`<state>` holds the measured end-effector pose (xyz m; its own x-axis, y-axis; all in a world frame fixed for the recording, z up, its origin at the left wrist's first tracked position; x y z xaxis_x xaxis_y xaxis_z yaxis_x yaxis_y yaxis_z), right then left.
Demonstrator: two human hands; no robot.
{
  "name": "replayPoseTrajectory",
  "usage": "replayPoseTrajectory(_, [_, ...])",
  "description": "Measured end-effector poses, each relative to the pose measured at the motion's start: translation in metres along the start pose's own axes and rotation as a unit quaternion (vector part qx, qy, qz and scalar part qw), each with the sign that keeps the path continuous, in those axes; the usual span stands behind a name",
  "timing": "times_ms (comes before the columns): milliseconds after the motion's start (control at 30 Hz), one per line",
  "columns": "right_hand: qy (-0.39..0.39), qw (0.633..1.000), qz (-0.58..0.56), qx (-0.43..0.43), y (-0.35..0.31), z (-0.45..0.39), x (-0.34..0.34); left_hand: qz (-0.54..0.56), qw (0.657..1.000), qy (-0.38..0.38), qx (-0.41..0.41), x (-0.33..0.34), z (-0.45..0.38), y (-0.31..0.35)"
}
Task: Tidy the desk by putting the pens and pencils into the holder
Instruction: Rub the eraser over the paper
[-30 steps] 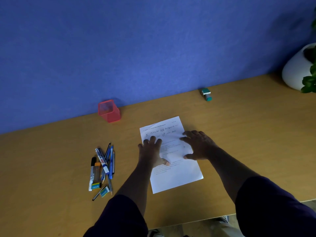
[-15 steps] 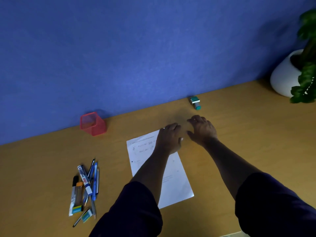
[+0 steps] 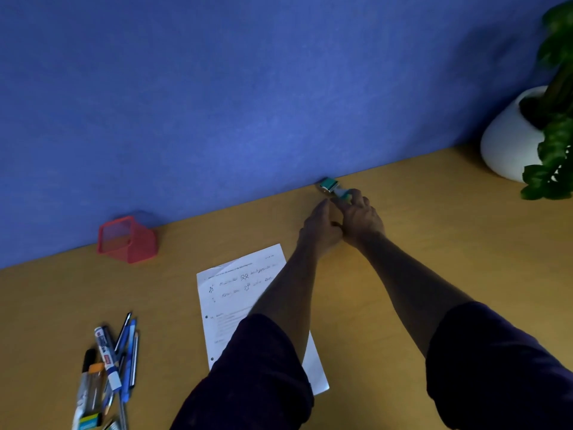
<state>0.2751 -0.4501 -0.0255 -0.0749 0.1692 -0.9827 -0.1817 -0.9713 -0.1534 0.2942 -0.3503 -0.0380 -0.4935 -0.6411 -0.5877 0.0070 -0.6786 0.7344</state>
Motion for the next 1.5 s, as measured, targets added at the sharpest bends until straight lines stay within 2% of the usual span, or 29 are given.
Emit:
replayPoseTrajectory(200, [-0.022, 0.999, -0.025, -0.01, 0.006, -0.024, 0.006, 0.017, 1.0, 0.009, 0.025, 0.004, -0.006, 0.007])
replayPoseTrajectory(400, [0.021, 0.998, -0.006, -0.055, 0.001, -0.02, -0.002, -0.026, 0.999, 0.023, 0.04, 0.006, 0.001, 0.006])
replayPoseTrajectory(567, [0.047, 0.995, -0.027, -0.078, -0.004, 0.012, -0.011, -0.031, 0.994, 0.084, 0.067, 0.0, 0.027, 0.006])
replayPoseTrajectory(667, [0.074, 0.991, -0.037, -0.108, -0.014, 0.039, -0.02, -0.079, 0.984, 0.129, 0.092, -0.008, 0.051, 0.001])
replayPoseTrajectory(833, [0.132, 0.974, -0.056, -0.175, -0.046, 0.088, -0.033, -0.086, 0.979, 0.149, 0.108, -0.024, 0.096, -0.011])
replayPoseTrajectory(1067, [0.114, 0.962, -0.039, -0.244, -0.103, 0.149, -0.032, -0.067, 0.98, 0.156, 0.106, -0.052, 0.162, -0.048])
replayPoseTrajectory(1367, [0.022, 0.962, -0.043, -0.268, -0.148, 0.202, -0.017, -0.073, 0.986, 0.116, 0.091, -0.057, 0.227, -0.101])
replayPoseTrajectory(1500, [0.016, 0.96, 0.021, -0.279, -0.156, 0.216, -0.005, -0.078, 0.987, 0.118, 0.078, -0.05, 0.247, -0.116])
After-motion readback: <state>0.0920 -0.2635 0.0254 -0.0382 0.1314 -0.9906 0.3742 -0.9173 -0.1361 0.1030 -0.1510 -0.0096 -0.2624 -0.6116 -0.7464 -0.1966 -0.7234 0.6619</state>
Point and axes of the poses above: each hand's wrist, its own z-axis away from the middle knuckle, its own x-axis out of the palm, y = z × x, the point moved 8 cm from there along -z, towards the middle knuckle, and after that the axes turned 5 degrees about z, right-handed, at the moved point
